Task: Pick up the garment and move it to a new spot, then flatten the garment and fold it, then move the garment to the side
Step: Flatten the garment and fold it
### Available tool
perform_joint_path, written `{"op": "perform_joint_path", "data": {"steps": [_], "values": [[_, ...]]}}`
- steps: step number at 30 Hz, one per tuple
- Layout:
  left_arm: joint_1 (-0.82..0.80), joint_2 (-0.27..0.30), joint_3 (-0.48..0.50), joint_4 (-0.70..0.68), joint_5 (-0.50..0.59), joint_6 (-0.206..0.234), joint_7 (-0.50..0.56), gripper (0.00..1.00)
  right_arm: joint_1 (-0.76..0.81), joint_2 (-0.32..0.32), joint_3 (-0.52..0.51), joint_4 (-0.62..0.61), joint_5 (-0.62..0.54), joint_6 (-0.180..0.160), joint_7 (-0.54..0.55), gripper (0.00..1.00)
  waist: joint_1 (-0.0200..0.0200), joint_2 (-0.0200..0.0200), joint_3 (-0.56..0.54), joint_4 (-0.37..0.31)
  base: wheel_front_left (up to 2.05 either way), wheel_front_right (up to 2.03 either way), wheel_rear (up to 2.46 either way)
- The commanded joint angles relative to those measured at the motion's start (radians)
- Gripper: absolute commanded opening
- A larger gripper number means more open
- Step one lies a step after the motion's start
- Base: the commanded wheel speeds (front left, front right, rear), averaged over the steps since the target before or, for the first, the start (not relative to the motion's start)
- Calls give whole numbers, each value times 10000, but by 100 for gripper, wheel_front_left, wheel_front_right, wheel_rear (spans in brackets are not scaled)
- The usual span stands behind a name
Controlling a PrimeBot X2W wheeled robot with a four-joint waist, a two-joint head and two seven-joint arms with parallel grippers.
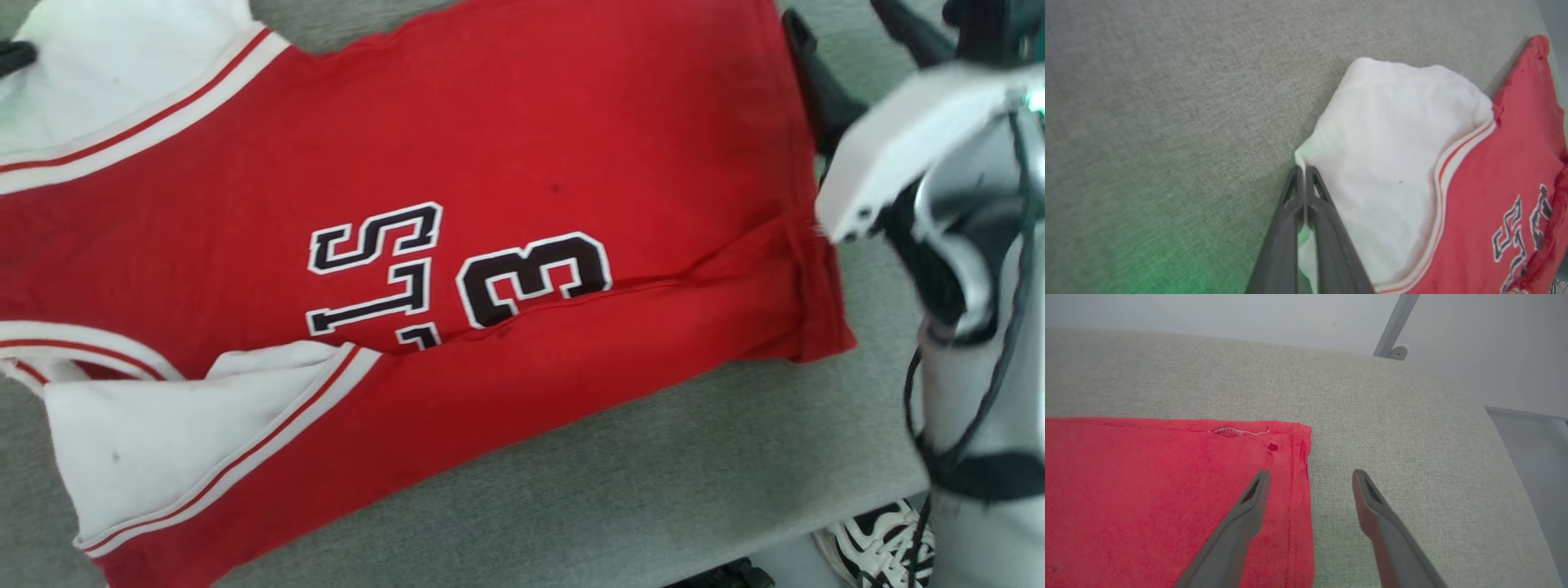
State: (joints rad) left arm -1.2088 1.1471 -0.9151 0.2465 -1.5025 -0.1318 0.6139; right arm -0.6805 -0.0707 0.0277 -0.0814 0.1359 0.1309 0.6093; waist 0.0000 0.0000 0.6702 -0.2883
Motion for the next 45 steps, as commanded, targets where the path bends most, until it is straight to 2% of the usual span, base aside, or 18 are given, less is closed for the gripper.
{"op": "perform_joint_path", "data": {"steps": [1, 4, 9, 19, 20, 21, 28, 34, 40, 45], "values": [[81, -152, -244, -99, 53, 25, 65, 0, -384, -70, 7, 100, 101, -4, 379, 100, 0, 0, 105, 151, 0, 0, 0], [-91, -143, -262, -321, 105, 25, 0, 0, -1153, -227, -176, 461, 77, -7, 1432, 100, 0, 0, 271, 310, 0, 0, 0], [-386, -97, -311, -784, 160, 25, -43, 0, -2196, -73, -580, 1068, 52, -7, 2726, 100, 0, 0, 647, 518, 0, 0, 0], [-577, -129, -567, -1146, 88, 27, -285, 0, -2910, 153, -689, 2352, 266, -4, 3380, 100, 0, 0, 881, 753, 0, 0, 0], [-585, -137, -602, -1186, 86, 27, -310, 0, -2948, 166, -724, 2444, 280, -4, 3362, 45, 0, 0, 884, 774, 0, 0, 0], [-581, -149, -621, -1221, 68, 27, -395, 0, -2971, 172, -697, 2511, 283, -4, 3352, 0, 0, 0, 872, 799, 0, 0, 0], [-351, -548, -387, -1228, -489, 25, -1353, 0, -2752, 85, -1032, 2281, 367, -9, 2255, 0, 0, 0, 21, 1126, 0, 0, 0], [535, -750, -169, -2180, -949, 25, -2539, 0, -1686, -678, -909, 1703, 999, -9, 2015, 0, 0, 0, -1125, 1654, 0, 0, 0], [1993, -484, -113, -3871, -941, 25, -3941, 0, 172, -1572, -819, 369, 1834, -7, 2162, 0, 0, 0, -1989, 2167, 0, 0, 0], [3553, -3, -298, -5076, -733, 25, -5411, 0, 2029, -2100, -962, -797, 2460, -6, 2287, 0, 0, 0, -2474, 2428, 0, 0, 0]]}}
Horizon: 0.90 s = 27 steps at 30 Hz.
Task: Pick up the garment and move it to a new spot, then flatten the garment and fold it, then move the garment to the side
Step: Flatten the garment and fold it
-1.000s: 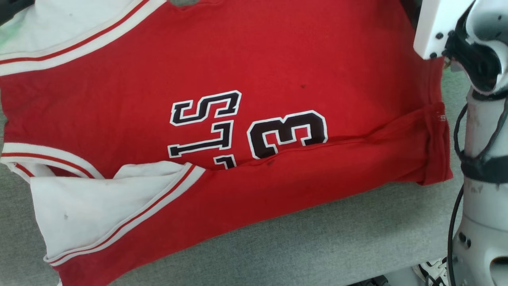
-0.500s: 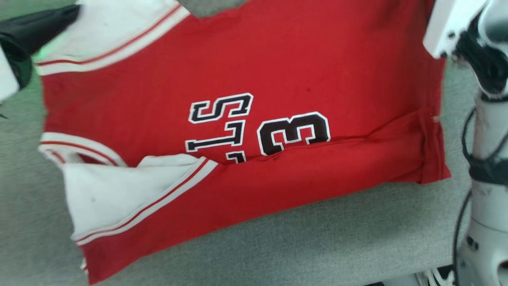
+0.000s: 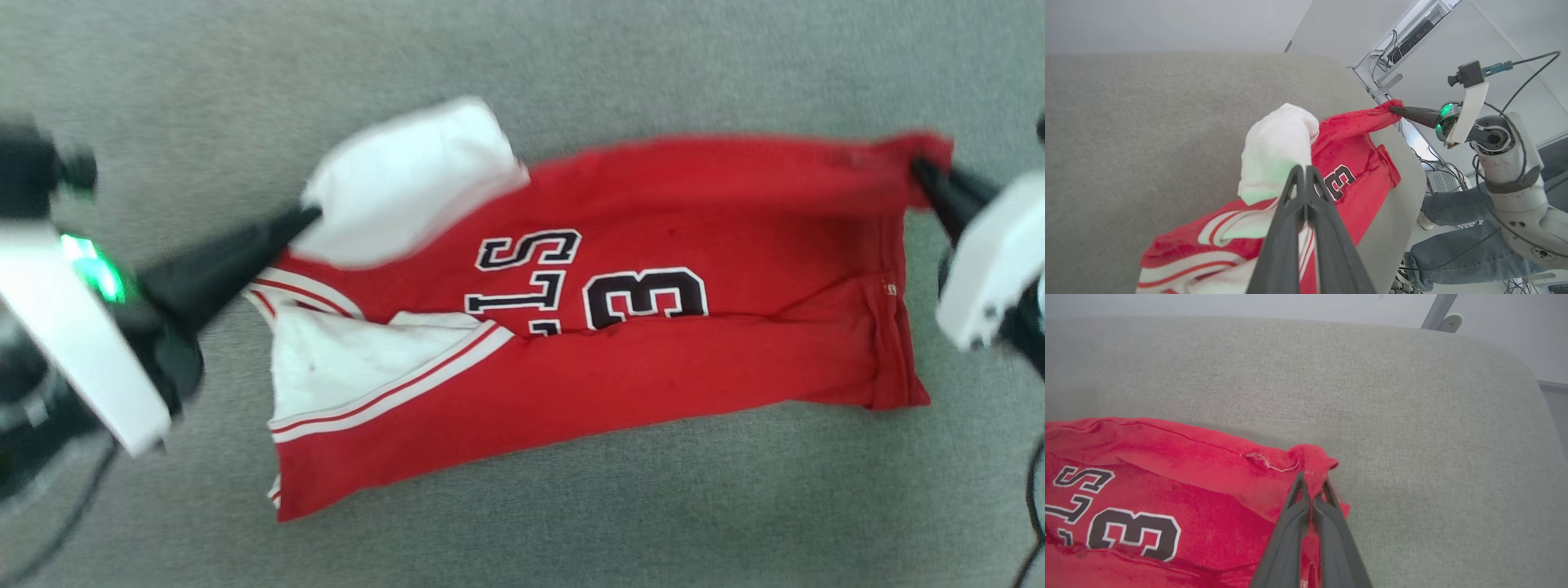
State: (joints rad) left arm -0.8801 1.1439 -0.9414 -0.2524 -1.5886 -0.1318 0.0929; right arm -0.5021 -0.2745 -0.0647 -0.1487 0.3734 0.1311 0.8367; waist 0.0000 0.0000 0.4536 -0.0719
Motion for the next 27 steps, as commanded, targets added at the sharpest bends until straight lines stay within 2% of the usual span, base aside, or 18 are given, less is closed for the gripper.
{"op": "perform_joint_path", "data": {"steps": [1, 7, 13, 17, 20, 23, 27], "values": [[593, 129, -79, -277, 205, 25, -557, 0, 601, -109, -91, -345, 183, -8, 13, 0, 0, 0, -365, 290, 0, 0, 0], [2534, 548, -593, -897, 585, 25, -2695, 0, 2344, -287, -149, -1278, 653, -6, -123, 0, 0, 0, -473, 346, 0, 0, 0], [3597, 390, -1136, -665, 970, 25, -3429, 0, 3236, -188, -574, -1448, 870, -6, -502, 0, 0, 0, -338, 394, 0, 0, 0], [3863, 46, -1425, 185, 1462, 25, -3531, 0, 3083, 27, -637, -749, 654, -6, -962, 0, 0, 0, -240, 412, 0, 0, 0], [3807, -512, -1454, 807, 1421, 25, -3567, 0, 2917, 309, -721, -20, 419, -6, -1377, 0, 0, 0, -161, 499, 0, 0, 0], [3622, -896, -1642, 1672, 2073, 25, -3577, 0, 2784, 516, -634, 562, 284, -6, -1714, 0, 0, 0, -79, 556, 0, 0, 0], [3534, -1432, -1540, 2385, 2287, 25, -3582, 0, 2636, 656, -565, 1081, 282, -6, -2059, 0, 0, 0, -13, 585, 0, 0, 0]]}}
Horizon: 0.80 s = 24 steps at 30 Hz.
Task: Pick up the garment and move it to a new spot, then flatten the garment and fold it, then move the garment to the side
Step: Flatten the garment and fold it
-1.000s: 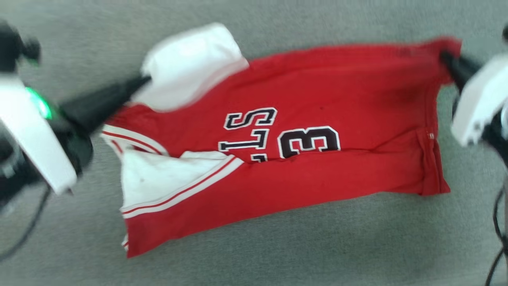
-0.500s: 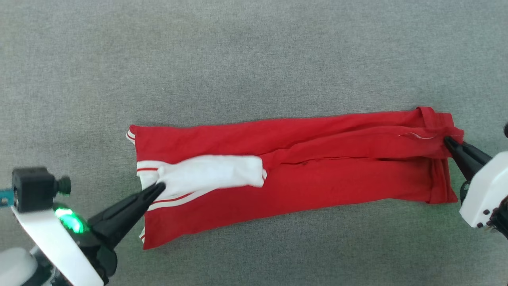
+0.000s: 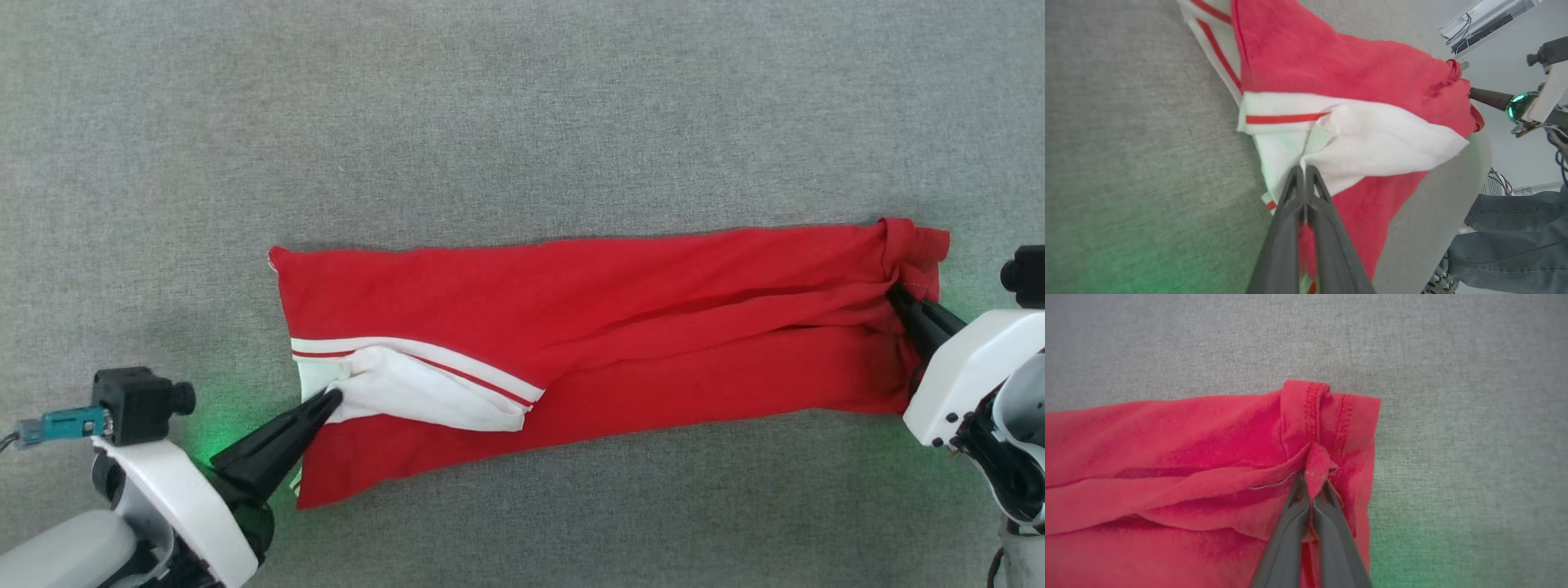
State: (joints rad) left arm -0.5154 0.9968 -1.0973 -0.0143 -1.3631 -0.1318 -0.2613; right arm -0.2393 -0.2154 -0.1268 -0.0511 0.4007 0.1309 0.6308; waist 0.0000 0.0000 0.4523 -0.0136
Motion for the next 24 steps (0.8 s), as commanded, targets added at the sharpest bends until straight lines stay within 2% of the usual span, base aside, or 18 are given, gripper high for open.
{"op": "perform_joint_path", "data": {"steps": [1, 3, 4, 5, 6, 7, 8, 9, 10, 17, 24], "values": [[-103, -37, 89, 86, 71, 25, -40, 0, -32, 79, 65, 170, -7, -4, -63, 0, 0, 0, 7, 5, 0, 0, 0], [-37, -173, 220, 168, 150, 25, -41, 0, -93, 76, 65, 201, -30, -4, -136, 0, 0, 0, 7, 6, 0, 0, 0], [8, -243, 331, 186, 204, 25, -42, 0, -95, 15, 43, 197, -25, -4, -172, 14, 0, 0, -5, 15, 0, 0, 0], [70, -301, 470, 192, 243, 25, -42, 11, -71, -41, 12, 164, 0, -4, -196, 37, 0, 0, -29, 29, 0, 0, 0], [146, -360, 607, 178, 272, 25, -43, 29, -23, -72, -37, 85, 21, -6, -209, 79, 0, 0, -68, 48, 0, 0, 0], [247, -404, 787, 161, 347, 25, -43, 43, 44, -78, -151, 16, 87, -6, -164, 100, 0, 0, -115, 69, 0, 0, 0], [362, -450, 990, 174, 377, 25, -43, 63, 124, -55, -283, -46, 168, -6, -50, 100, 0, 0, -165, 91, 0, 0, 0], [479, -521, 1216, 183, 416, 25, -44, 94, 204, -75, -391, -160, 242, -6, 62, 100, 0, 0, -230, 122, 0, 0, 0], [610, -592, 1442, 164, 486, 25, -44, 100, 246, -102, -559, -269, 311, -4, 156, 100, 0, 0, -290, 149, 0, 0, 0], [1838, -1458, 3187, 325, 1067, 25, -43, 100, 558, -303, -1279, -230, 496, -4, 1093, 100, 0, 0, -713, 548, 0, 0, 0], [2735, -2898, 4872, 991, 2295, 25, -45, 100, 542, -190, -1424, 587, 372, -4, 1680, 100, 0, 0, -1043, 1060, 0, 0, 0]]}}
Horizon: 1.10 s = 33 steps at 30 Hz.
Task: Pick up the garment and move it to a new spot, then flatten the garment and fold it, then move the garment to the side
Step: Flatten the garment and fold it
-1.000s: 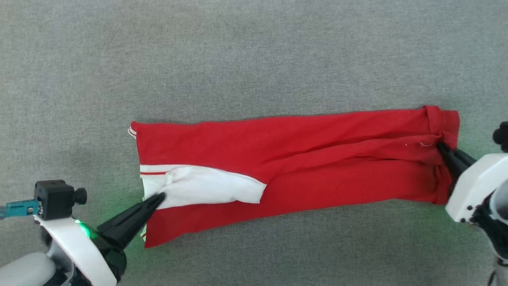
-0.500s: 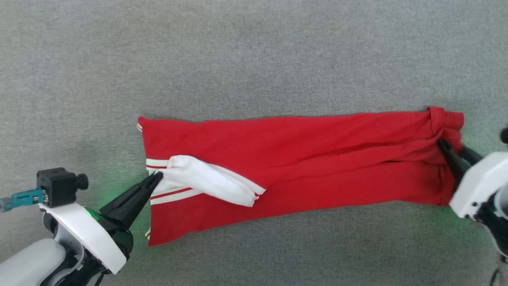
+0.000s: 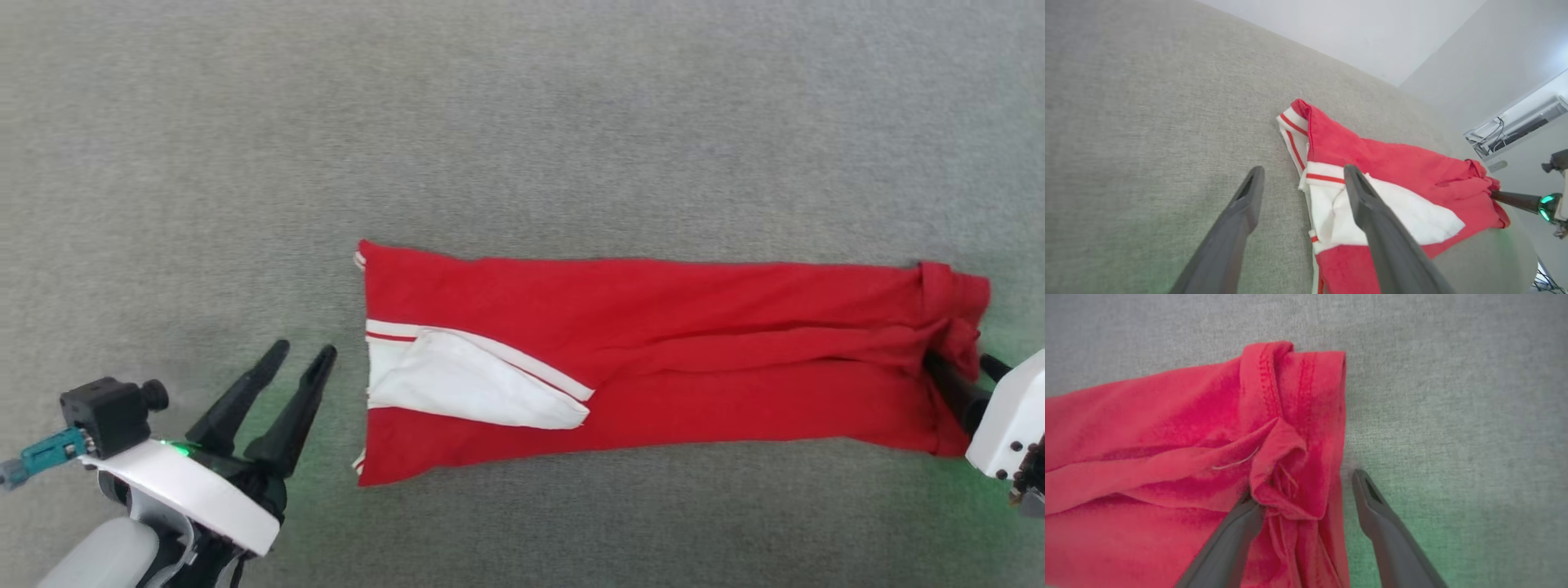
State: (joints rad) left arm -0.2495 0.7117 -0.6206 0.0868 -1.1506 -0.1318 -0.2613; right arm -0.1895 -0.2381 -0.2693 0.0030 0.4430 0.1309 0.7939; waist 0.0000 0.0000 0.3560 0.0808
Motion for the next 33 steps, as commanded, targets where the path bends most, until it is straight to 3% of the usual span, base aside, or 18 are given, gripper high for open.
{"op": "perform_joint_path", "data": {"steps": [1, 6, 15, 18, 19, 20, 22, 23, 33], "values": [[162, -310, 549, -8, 306, 25, -45, 100, 45, 45, -14, 168, -101, -4, 112, 100, 0, 0, -94, 184, 0, 0, 0], [754, -1091, 1776, -89, 1243, 25, -44, 100, 195, 88, 68, 607, -216, -4, 307, 100, 0, 0, -174, 408, 0, 0, 0], [1581, -2247, 3962, 31, 4484, 24, -46, 100, 112, 271, -171, 1347, -435, -9, 290, 100, 0, 0, -269, 482, 0, 0, 0], [1813, -2546, 4262, -165, 5487, 25, -44, 100, 122, 405, -224, 1604, -521, -15, 322, 100, 0, 0, -287, 453, 0, 0, 0], [1870, -2628, 4293, -273, 5738, 25, -44, 100, 113, 439, -242, 1675, -563, -17, 332, 83, 0, 0, -282, 437, 0, 0, 0], [1923, -2657, 4276, -321, 5962, 24, -45, 100, 104, 480, -293, 1756, -611, -18, 357, 54, 0, 0, -279, 423, 0, 0, 0], [1916, -2823, 4430, -527, 6275, 25, -46, 100, 37, 557, -290, 1892, -699, -26, 357, 24, 0, 0, -270, 404, 0, 0, 0], [1971, -2858, 4463, -545, 6395, 25, -45, 100, 5, 589, -271, 1947, -716, -26, 341, 0, 0, 0, -269, 394, 0, 0, 0], [2180, -3145, 5104, -747, 6903, 25, -46, 100, -579, 541, -628, 1872, -889, -34, -83, 0, 0, 0, -230, 161, 0, 0, 0]]}}
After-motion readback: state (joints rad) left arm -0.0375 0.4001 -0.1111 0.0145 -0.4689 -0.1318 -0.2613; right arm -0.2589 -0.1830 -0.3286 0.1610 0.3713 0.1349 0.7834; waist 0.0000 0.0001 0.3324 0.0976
